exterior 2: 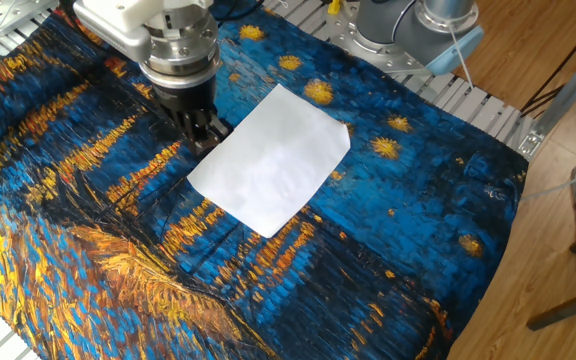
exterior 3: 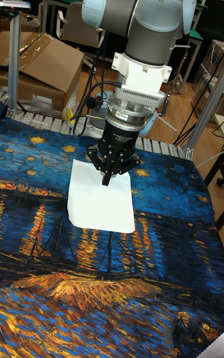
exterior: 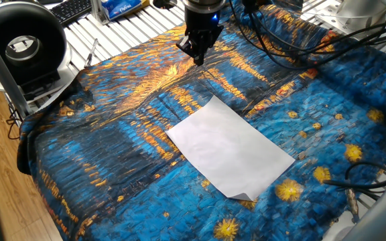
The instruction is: Flip over and spread out the paper that is laid flat on the table
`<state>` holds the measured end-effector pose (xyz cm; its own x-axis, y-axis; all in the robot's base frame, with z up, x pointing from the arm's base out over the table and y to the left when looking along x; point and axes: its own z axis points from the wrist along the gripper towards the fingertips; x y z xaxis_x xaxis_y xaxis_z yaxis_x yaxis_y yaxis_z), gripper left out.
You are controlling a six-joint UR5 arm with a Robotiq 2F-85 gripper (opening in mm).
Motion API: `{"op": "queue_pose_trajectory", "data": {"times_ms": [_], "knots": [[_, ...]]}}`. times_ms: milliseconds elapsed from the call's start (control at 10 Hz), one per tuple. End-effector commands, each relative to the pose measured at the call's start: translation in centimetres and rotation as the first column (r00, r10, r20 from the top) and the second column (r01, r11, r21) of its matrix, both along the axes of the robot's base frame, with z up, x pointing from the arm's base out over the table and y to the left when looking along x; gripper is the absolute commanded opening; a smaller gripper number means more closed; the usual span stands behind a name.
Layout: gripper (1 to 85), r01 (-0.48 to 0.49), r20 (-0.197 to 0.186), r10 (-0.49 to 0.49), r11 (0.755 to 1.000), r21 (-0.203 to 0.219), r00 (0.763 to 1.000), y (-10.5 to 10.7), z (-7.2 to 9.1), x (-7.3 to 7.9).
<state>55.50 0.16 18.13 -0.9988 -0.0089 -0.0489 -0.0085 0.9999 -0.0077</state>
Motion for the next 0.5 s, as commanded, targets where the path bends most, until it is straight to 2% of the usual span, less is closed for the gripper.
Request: {"op": "queue_pose_trajectory", "data": {"times_ms": [0,200,400], "knots": [[1.0,-0.002,0.009,0.002,1.0,0.027,1.0,0.43,0.04,0.03],[1.0,-0.002,0.02,0.001,0.999,0.036,1.0,0.61,0.06,0.24],[1.0,0.0,0.006,0.0,1.0,0.027,1.0,0.38,-0.05,-0.1]]}}
